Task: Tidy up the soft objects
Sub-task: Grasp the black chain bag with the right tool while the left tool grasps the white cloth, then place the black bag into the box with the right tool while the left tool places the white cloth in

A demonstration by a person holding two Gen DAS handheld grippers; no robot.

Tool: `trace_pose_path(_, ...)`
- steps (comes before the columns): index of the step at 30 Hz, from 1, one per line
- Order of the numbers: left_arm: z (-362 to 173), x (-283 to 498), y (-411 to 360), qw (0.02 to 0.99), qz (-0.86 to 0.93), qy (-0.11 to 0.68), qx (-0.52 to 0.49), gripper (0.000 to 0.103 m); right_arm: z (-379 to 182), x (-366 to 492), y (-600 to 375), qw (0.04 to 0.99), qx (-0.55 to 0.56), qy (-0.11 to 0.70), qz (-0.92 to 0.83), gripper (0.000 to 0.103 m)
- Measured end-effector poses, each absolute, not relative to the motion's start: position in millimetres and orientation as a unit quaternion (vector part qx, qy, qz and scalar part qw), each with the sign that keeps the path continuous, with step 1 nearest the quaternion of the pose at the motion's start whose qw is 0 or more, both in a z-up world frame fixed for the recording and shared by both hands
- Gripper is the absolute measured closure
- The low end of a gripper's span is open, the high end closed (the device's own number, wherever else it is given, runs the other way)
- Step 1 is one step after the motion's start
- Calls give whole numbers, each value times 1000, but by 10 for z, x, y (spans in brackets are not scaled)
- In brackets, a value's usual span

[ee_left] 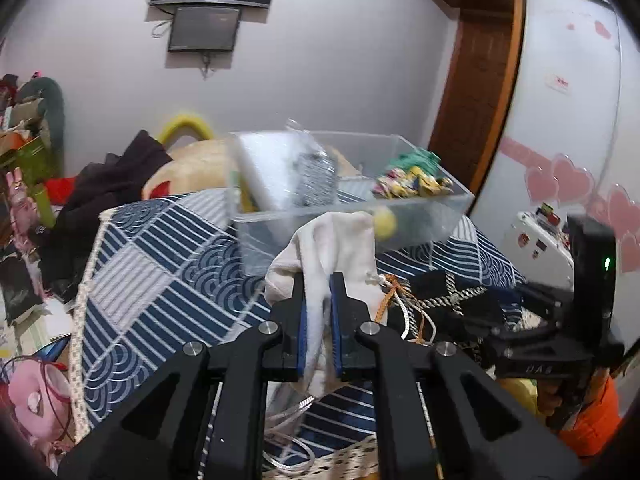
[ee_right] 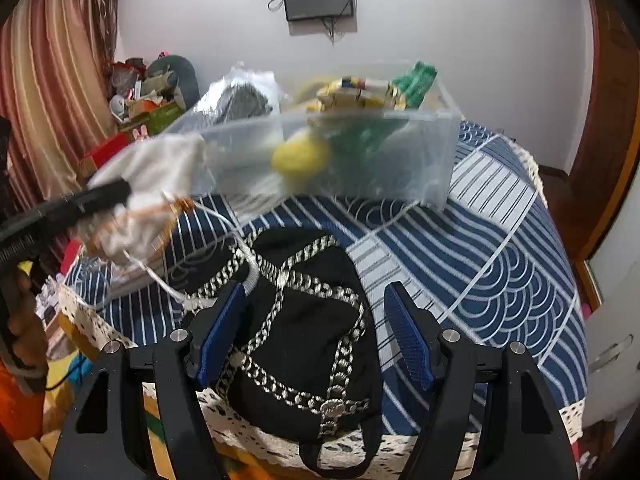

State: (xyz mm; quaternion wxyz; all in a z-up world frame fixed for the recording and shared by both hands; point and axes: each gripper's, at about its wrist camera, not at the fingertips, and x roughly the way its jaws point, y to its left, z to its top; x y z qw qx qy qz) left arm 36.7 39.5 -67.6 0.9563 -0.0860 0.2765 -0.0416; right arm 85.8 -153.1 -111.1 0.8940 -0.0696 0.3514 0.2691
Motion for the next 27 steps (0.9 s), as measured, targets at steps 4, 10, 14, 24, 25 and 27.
trace_pose_path(4, -623, 340, 514, 958, -30, 267, -103, 94, -1204, 858, -1520, 885, -76, 360, 285, 42)
trace_pose_path(10, -588, 329, 488, 959, -33, 262, -101, 94, -1116, 829, -1509, 884, -80, 351, 297, 90)
trace_pose_path(14, -487, 295, 438, 964, -36, 248, -91, 94, -948, 772, -1554, 900, -80, 320, 286, 91)
trace_pose_path(24, -167, 369, 363, 975, -42, 202, -79, 94, -296, 734, -1612, 934, -54, 223, 276, 91)
trace_pose_path(25, -141, 388, 351, 976, -42, 199, -77, 94, -249, 751, -1614, 936, -51, 214, 275, 91)
trace_pose_path(27, -92, 449, 326, 977, -43, 194, -74, 94, -182, 774, -1600, 939, -47, 202, 273, 91)
